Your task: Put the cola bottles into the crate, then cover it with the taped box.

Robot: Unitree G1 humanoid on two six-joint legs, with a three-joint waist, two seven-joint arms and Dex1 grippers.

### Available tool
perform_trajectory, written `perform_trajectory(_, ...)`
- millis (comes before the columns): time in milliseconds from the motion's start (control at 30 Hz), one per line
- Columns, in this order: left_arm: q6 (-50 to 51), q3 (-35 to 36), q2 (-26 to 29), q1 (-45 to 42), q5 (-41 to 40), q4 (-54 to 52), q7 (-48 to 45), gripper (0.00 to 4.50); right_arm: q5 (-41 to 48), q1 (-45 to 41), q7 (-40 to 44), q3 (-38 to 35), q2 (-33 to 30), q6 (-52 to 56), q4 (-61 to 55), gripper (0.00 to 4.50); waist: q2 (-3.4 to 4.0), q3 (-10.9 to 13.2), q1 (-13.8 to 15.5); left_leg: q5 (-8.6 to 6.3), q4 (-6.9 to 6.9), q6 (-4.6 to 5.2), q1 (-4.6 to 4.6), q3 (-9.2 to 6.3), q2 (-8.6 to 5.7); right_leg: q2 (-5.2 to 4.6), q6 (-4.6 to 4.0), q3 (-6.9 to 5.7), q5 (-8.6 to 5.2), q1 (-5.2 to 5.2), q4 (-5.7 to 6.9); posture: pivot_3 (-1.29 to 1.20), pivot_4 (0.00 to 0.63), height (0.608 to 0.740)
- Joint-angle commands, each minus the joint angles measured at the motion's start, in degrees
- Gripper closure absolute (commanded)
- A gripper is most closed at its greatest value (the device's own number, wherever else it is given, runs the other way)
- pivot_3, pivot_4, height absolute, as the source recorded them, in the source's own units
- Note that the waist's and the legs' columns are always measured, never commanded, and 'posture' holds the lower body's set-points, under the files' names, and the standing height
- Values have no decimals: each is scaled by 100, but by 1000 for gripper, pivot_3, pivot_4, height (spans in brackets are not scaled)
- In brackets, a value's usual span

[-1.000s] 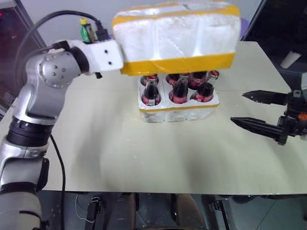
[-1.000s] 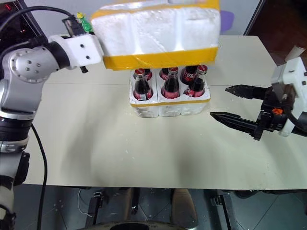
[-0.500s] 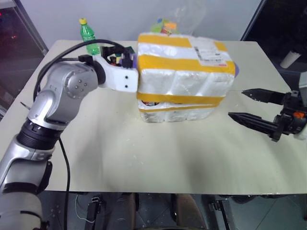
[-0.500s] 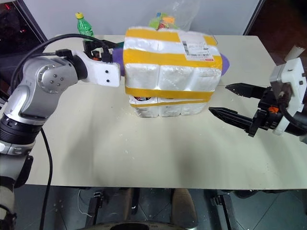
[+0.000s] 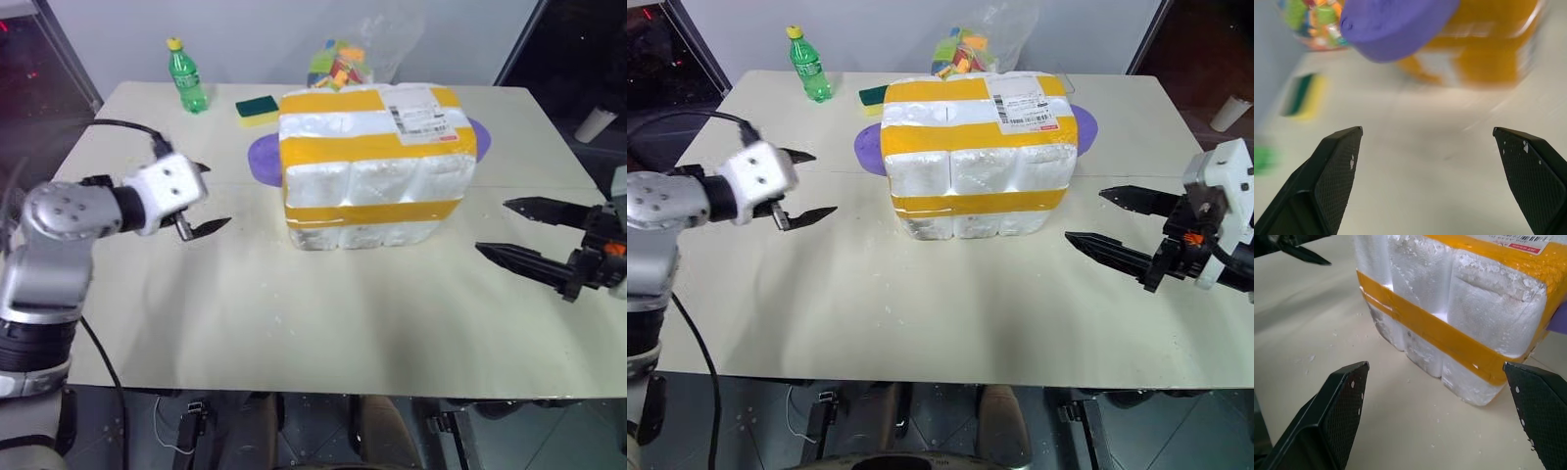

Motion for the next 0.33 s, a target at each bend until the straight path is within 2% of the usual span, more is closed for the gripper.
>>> perform_trajectory(33, 1192, 732, 409, -211, -1571, 537, -1035, 27, -361, 164, 320, -219, -132, -253, 280, 0, 0, 0, -14, 0, -2, 0, 1, 0, 0, 0, 0, 0, 0, 0, 1, 0, 150, 739)
perform_trajectory(133, 1626, 594, 754, -597, -2022, 1150, -1447, 27, -588, 175, 508, -117, -188, -413, 547, 0, 0, 0, -10, 0, -4, 0, 8, 1, 0, 1, -1, 0, -1, 3, 2, 0, 150, 739)
perform_trajectory(333, 1316, -4, 1014, -949, -1977, 1606, -1762, 27, -855, 14, 664, 127, -240, -616, 867, 0, 2, 0, -11, 0, -9, 0, 15, 2, 0, 1, -5, 1, -3, 9, -3, 0, 150, 739)
